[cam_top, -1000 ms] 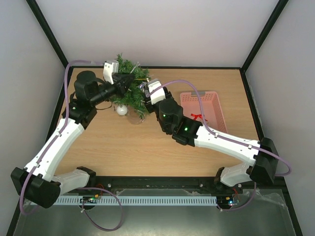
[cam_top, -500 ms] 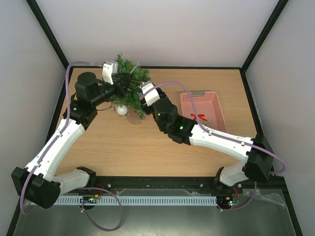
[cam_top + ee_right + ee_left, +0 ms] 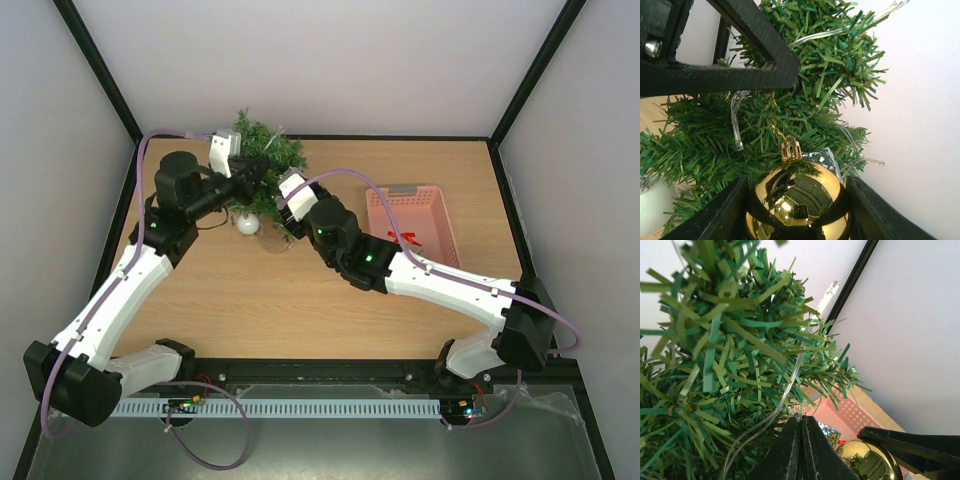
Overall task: Decorate the small christmas tree
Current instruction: Hang the decoration item on the Christmas tree.
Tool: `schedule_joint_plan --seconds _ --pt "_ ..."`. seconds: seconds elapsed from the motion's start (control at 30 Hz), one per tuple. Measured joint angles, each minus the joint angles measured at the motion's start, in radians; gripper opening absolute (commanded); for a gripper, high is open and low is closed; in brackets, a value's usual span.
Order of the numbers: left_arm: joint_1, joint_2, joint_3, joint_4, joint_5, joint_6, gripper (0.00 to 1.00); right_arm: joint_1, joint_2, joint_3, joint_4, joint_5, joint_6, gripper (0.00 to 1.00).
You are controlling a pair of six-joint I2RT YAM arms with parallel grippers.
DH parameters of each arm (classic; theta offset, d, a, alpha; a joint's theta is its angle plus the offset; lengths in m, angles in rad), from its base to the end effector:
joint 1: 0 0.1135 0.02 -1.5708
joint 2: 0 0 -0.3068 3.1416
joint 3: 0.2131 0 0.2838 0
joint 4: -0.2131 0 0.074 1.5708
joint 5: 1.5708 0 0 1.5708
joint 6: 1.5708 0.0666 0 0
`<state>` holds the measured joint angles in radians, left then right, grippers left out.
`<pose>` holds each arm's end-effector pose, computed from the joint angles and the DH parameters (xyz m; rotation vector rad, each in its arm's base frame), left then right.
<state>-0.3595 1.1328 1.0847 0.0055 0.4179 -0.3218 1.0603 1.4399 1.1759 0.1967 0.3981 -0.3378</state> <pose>0.2756 -0.1325 0.4322 0.3653 1.6390 -0.8557 0.2172 0.3351 0.3941 -0.8033 1.4271 0.2281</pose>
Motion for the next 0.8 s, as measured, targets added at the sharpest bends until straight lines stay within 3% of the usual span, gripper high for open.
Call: schedule_joint_plan --seconds 0.8 --pt "0.0 -0.038 -0.009 -0.017 0.002 0.029 0.02 0.0 -0.006 0.0 -0.014 -0.003 -0.018 0.37"
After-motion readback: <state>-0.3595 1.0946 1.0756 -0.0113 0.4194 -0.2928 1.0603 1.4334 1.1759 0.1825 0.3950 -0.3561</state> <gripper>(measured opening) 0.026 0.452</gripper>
